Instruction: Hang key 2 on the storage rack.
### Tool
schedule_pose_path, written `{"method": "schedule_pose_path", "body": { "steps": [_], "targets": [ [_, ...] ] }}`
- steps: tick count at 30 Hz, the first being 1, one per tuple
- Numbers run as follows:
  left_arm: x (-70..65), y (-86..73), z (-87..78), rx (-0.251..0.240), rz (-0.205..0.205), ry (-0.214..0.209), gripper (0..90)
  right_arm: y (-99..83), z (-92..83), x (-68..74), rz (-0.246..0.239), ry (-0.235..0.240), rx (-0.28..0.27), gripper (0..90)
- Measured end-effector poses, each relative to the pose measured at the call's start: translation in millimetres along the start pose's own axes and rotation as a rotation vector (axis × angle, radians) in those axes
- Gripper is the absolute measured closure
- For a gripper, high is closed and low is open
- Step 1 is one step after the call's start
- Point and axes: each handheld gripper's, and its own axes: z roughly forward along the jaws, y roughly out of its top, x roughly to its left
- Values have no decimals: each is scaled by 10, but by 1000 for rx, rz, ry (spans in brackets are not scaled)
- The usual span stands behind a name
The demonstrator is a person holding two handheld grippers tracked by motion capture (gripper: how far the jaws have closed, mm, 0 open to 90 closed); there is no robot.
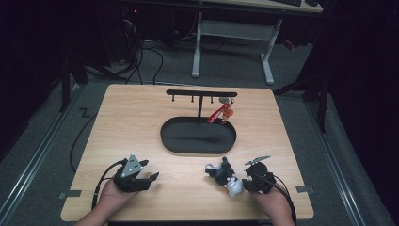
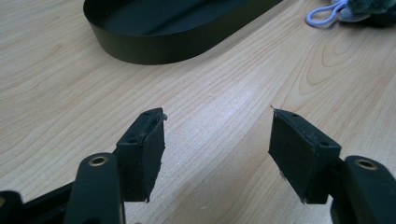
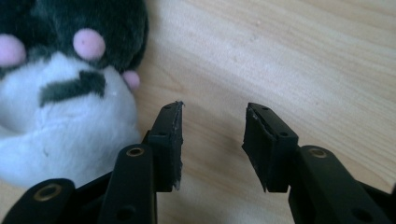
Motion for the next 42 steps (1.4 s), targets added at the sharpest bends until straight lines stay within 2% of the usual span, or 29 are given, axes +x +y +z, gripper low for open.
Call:
{"method": "schedule_pose_path", "body": {
  "steps": [6,8,9,13,15,21,24,26,29,31,35,36,38,42],
  "targets": [
    [-25,10,30,8,5,5,361,74,-74,-23,-37,12,61,549],
    [-38,11,32,12,8,6,361,103,-88,-35,-67,1,81,544],
    [-44,11,34,15,11,5,361,111,-89,-36,-57,16,90,538],
    [-66,5,63,26,21,2,361,136,-83,-70,-63,15,140,521],
    [-74,-4,71,31,26,0,360,137,-73,-102,-51,41,149,520],
    [-64,-8,61,32,27,-5,360,147,-75,-191,-39,39,201,495],
    [-61,-10,58,34,27,-7,361,165,-91,-196,-34,25,208,488],
    [-60,-10,56,33,26,-7,361,179,-100,-186,-37,38,212,480],
    [-63,-7,56,34,27,-7,361,203,-136,-153,-46,33,212,457],
    [-66,-7,55,34,29,-8,361,229,-198,-119,-45,46,210,411],
    [-71,-7,65,33,31,-12,360,292,-354,-56,-74,53,193,328],
    [-72,-6,68,34,32,-13,360,307,-394,-32,-63,59,195,312],
    [-72,-3,74,38,34,-16,360,347,-458,1,-87,62,187,288],
    [-74,6,79,35,39,-18,360,433,-565,101,-95,71,167,245]
  ]
}}
